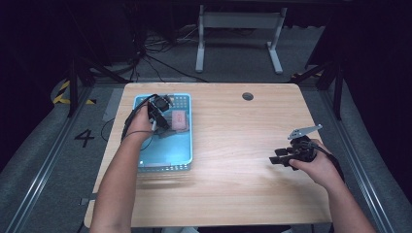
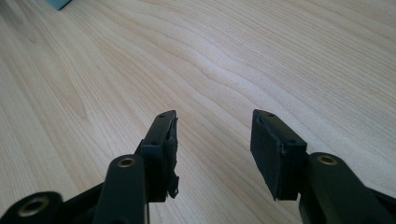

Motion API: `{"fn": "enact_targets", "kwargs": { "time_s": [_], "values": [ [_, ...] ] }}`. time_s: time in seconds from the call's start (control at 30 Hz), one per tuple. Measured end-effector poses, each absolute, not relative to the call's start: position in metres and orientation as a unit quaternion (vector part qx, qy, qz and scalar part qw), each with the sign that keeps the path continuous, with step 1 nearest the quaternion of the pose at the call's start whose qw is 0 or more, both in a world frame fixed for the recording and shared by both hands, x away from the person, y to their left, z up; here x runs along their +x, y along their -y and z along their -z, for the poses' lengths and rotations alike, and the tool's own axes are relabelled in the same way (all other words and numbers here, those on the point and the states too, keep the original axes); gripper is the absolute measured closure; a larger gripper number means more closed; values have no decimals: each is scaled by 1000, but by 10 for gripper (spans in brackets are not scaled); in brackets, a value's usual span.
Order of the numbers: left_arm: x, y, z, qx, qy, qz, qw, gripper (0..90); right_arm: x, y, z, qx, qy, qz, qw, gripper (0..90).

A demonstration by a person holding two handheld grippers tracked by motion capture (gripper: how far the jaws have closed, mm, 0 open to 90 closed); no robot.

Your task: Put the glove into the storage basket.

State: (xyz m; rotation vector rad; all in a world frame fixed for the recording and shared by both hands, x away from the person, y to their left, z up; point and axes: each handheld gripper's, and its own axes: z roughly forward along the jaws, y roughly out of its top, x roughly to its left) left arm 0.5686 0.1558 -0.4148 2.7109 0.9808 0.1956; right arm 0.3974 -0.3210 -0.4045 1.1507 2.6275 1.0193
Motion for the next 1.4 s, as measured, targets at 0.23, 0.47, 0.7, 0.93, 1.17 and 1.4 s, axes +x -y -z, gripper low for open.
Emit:
{"fn": "enact_targets", "kwargs": {
  "time_s": [0.23,0.47,0.7,0.93,1.17,1.4],
  "values": [
    [562,-158,407,922,-343,-74,160,349,397,321,403,375,-862,-338,50,519],
    [556,-175,395,895,-379,-81,222,519,397,319,403,371,-863,-338,48,520],
    [560,-177,397,870,-433,-89,216,813,397,316,404,369,-865,-337,48,523],
    [561,-170,409,874,-431,-65,213,843,397,318,404,371,-864,-337,49,524],
    [562,-159,419,882,-420,-46,208,828,397,319,403,370,-863,-340,50,523],
    [559,-159,415,885,-410,-59,214,811,397,319,402,371,-862,-341,50,522]
  ]
}}
